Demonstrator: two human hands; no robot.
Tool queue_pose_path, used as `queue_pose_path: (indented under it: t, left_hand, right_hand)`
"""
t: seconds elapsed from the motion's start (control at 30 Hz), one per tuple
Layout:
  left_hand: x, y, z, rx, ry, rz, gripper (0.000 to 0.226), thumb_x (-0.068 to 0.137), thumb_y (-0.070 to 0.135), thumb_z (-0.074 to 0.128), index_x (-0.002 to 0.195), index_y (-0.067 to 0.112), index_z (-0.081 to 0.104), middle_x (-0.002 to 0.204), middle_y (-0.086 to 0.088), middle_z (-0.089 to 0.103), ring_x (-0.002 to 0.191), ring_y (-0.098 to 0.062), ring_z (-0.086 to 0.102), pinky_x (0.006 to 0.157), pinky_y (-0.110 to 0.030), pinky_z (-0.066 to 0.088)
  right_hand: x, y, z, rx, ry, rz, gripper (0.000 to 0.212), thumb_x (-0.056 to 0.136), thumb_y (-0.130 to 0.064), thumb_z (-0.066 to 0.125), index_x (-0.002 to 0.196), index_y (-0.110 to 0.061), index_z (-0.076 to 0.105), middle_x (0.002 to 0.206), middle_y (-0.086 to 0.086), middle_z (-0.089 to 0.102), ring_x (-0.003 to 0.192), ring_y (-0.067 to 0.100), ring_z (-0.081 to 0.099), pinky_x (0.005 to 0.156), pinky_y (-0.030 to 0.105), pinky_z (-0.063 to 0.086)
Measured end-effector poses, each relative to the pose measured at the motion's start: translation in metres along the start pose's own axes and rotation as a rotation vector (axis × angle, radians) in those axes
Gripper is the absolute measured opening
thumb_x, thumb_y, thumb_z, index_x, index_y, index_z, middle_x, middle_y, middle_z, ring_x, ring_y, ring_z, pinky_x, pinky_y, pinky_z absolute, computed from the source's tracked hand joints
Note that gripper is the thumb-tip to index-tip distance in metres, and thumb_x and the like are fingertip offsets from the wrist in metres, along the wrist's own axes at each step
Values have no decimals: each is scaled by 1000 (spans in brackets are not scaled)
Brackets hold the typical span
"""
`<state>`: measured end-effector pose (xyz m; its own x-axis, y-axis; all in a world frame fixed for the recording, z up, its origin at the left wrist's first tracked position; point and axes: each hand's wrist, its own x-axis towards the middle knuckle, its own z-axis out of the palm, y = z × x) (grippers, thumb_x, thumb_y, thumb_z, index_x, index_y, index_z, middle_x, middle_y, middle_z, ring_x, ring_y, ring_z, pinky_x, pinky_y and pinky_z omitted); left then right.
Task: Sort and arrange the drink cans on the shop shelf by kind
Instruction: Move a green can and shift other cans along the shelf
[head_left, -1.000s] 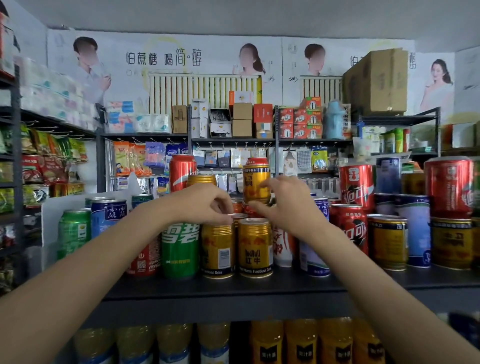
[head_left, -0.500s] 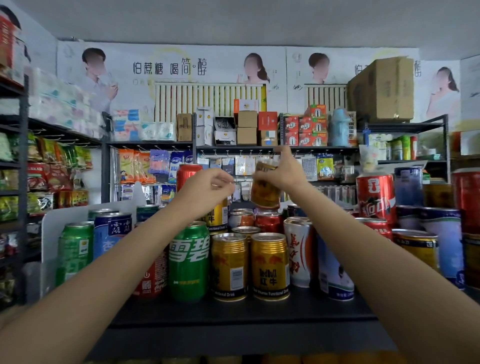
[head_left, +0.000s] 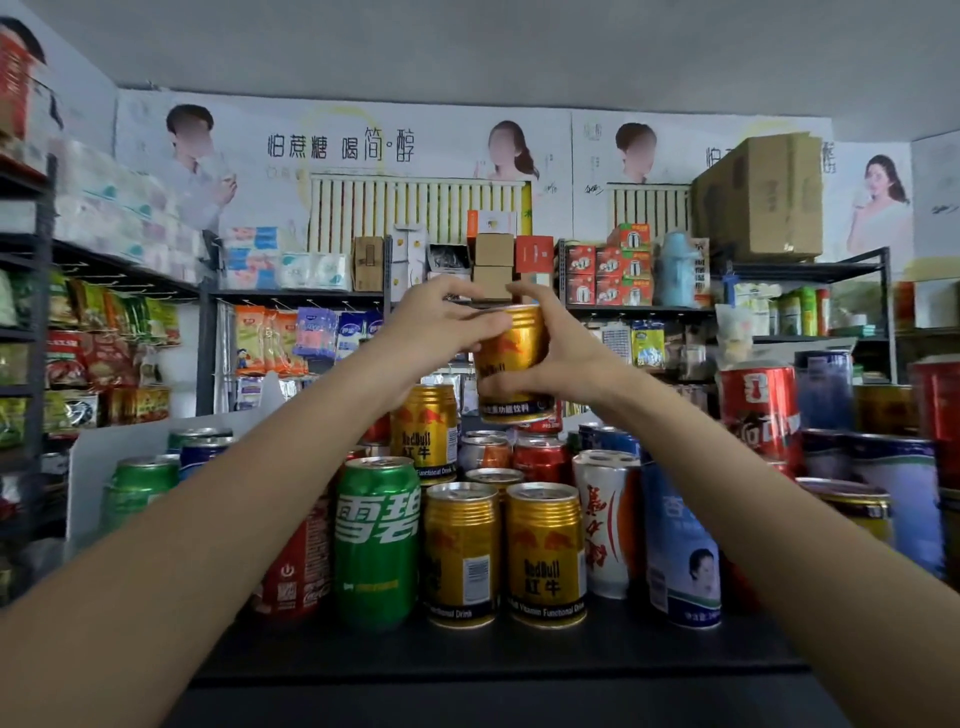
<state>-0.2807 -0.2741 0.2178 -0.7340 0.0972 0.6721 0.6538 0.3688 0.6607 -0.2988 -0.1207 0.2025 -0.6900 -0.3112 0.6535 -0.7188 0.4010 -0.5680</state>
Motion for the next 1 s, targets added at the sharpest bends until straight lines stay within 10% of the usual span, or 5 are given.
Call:
queue_pose_path:
  t: [0.3,0.63,0.83,1.0]
  left_hand:
    - [-11,-44,-18,798,-108,86,24,89,22,57,113,24,59,122,6,58,104,-15,58,94,-34,44]
    - [-11,-53,-18,693,-80,150,31,90,10,53,120,20,55,127,3,55,106,-11,56,82,-19,43]
    - [-21,-54,-59,640,104,199,29,90,2,49,111,17,61,114,2,62,97,-8,54,81,-20,42]
    - [-38,-53,-67,665,86,198,26,90,3,49,108,16,63,114,3,61,96,-5,52,79,-15,37]
  right_hand:
    - [13,41,29,-86,-9,213,73,58,-19,87,111,-18,37,102,4,58,94,21,60,83,37,53]
    - [12,35,29,-325,-158,187,67,67,-30,81,114,-20,34,104,-1,52,98,18,53,80,28,48]
    - [4,10,-13,-491,32,109,47,82,-29,68,120,-13,46,114,0,54,99,15,53,75,22,46]
    - [-9,5,-39,-902,-299,195,29,88,-28,60,113,-13,57,105,-6,50,103,11,49,98,33,40]
